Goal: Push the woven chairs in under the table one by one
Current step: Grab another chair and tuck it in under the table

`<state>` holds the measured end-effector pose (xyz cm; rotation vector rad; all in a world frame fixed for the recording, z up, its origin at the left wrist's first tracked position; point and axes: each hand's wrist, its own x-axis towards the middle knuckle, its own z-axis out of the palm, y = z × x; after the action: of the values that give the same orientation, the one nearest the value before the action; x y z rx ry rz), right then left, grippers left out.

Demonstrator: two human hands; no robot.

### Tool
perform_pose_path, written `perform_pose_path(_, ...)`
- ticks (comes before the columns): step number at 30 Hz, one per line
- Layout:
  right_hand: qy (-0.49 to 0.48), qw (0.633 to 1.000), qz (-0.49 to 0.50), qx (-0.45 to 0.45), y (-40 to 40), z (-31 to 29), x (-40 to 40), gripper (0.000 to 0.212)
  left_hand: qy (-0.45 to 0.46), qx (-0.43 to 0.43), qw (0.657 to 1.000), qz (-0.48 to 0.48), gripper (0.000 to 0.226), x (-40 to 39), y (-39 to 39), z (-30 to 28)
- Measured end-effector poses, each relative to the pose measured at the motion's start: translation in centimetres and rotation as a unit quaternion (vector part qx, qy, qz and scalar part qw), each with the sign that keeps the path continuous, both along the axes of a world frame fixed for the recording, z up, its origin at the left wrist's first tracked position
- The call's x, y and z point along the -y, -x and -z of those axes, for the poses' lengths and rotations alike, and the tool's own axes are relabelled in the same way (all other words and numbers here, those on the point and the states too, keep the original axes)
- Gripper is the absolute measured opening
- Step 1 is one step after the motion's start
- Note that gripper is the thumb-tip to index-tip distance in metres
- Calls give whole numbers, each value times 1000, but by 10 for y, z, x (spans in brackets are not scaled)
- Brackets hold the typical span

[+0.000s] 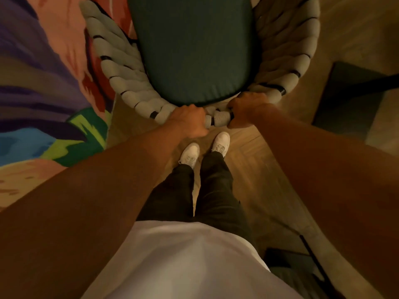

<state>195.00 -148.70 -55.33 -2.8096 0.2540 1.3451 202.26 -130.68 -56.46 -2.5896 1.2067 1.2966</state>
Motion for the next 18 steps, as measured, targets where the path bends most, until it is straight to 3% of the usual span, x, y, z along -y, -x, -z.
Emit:
perform_pose_path(12, -6, 977, 215, 3, 109, -1, -77, 65, 10, 9, 978, 207, 39, -37, 41, 6)
perform_pose_path(18, -3, 968, 253, 7, 141, 1, -117, 55, 36, 19, 957, 287, 38, -56, 53, 9)
